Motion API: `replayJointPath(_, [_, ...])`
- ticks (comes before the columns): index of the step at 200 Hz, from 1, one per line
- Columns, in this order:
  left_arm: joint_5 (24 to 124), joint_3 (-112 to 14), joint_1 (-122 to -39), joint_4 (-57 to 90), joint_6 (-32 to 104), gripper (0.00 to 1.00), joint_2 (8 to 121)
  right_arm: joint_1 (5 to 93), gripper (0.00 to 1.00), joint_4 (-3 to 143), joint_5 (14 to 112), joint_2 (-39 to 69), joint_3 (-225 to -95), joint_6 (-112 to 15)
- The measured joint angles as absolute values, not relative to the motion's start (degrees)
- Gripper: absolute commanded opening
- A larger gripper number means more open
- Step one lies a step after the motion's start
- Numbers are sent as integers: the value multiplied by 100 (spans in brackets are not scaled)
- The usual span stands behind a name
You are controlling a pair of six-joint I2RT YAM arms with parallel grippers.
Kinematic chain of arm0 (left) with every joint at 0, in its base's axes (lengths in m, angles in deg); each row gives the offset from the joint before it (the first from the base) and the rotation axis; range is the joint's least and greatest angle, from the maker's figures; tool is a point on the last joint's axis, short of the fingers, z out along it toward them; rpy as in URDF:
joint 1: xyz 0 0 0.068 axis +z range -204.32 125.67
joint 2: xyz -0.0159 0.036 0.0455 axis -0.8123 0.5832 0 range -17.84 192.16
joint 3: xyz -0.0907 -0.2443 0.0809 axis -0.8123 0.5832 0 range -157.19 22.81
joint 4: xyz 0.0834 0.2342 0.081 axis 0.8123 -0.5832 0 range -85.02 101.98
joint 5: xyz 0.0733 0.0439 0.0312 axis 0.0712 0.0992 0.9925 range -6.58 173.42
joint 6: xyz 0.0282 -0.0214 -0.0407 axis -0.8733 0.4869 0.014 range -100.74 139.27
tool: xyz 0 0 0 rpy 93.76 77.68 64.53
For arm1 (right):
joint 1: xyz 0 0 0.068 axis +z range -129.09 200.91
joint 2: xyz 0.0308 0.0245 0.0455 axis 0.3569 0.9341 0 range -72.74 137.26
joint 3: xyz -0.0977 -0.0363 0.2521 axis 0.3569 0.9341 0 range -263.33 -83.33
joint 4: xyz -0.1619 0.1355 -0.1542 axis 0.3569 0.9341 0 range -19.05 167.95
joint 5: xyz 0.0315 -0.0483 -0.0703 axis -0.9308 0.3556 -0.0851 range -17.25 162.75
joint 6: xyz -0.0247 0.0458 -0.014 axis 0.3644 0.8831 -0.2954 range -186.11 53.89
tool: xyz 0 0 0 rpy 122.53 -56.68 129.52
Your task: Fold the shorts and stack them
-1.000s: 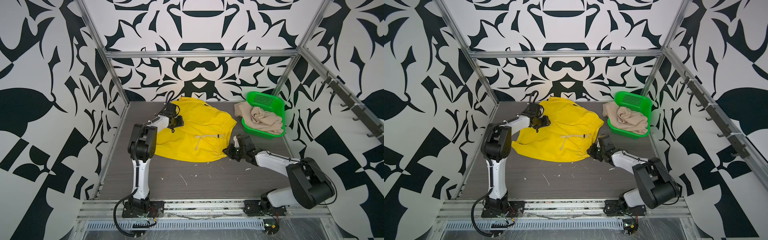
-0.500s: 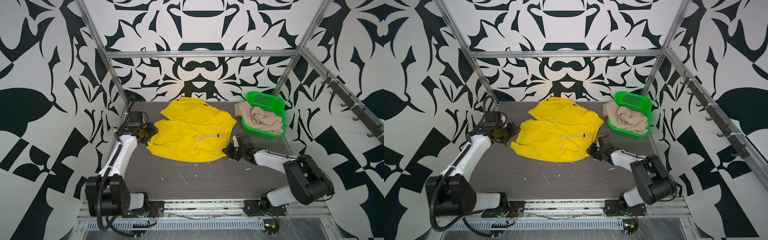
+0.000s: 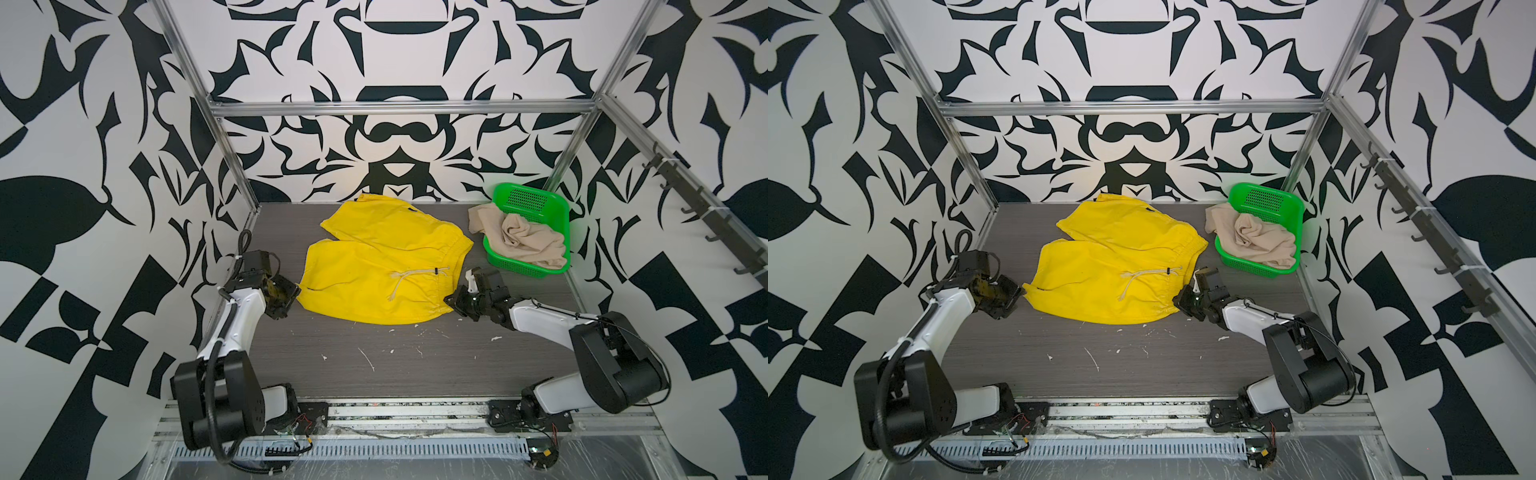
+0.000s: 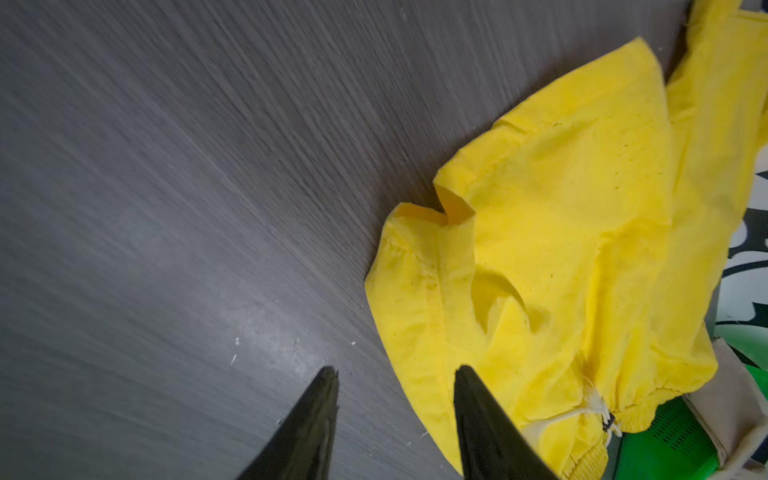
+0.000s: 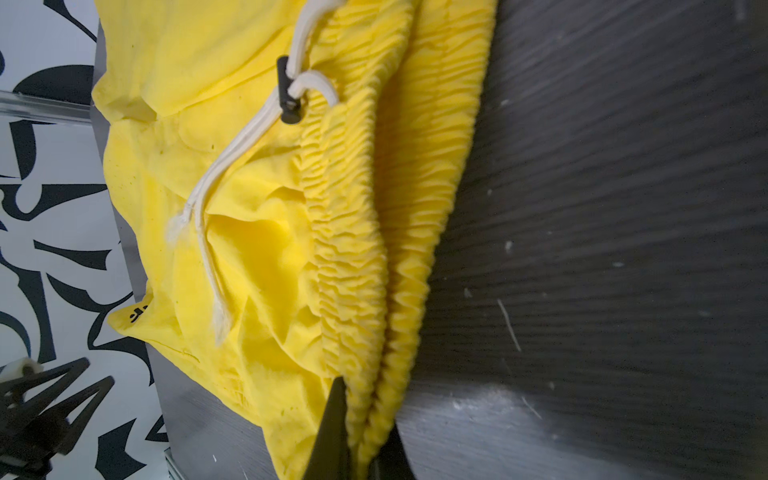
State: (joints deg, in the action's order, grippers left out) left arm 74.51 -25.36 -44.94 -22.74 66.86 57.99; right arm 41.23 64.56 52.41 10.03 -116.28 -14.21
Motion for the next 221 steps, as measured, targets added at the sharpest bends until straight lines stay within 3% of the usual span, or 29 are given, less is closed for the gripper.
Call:
replayJointPath(121, [7294, -2787, -4489, -1485, 6789, 60, 6794, 4123, 0, 6414, 5145, 981, -11622, -1421])
replayJointPath(171, [7296, -2850, -4489, -1391, 6786, 60, 6848, 4123, 0, 6377, 5121, 981, -11615, -1421])
replayJointPath(221, [7300, -2861, -4489, -1308, 6793, 53, 7198, 4123, 0, 6335, 5088, 981, -11615, -1421])
